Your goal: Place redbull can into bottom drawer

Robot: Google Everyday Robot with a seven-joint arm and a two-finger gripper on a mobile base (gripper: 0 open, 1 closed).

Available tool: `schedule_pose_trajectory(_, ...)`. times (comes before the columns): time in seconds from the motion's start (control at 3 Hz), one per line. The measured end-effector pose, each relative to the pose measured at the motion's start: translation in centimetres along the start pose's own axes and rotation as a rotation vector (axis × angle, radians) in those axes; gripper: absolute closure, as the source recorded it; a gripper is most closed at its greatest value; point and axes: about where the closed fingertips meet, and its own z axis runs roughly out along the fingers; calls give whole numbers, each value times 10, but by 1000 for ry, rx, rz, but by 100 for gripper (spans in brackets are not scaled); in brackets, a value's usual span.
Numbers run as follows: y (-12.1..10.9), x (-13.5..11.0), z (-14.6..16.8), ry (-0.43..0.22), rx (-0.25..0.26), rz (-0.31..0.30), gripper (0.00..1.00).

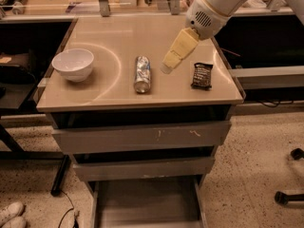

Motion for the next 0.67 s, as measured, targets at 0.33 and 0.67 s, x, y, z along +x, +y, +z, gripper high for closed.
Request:
schedule_pose_trajectory(0.33, 16, -38, 59, -12, -32, 33, 0)
schedule_pose_trajectory(0.67, 17, -41, 64, -11, -32, 38, 0)
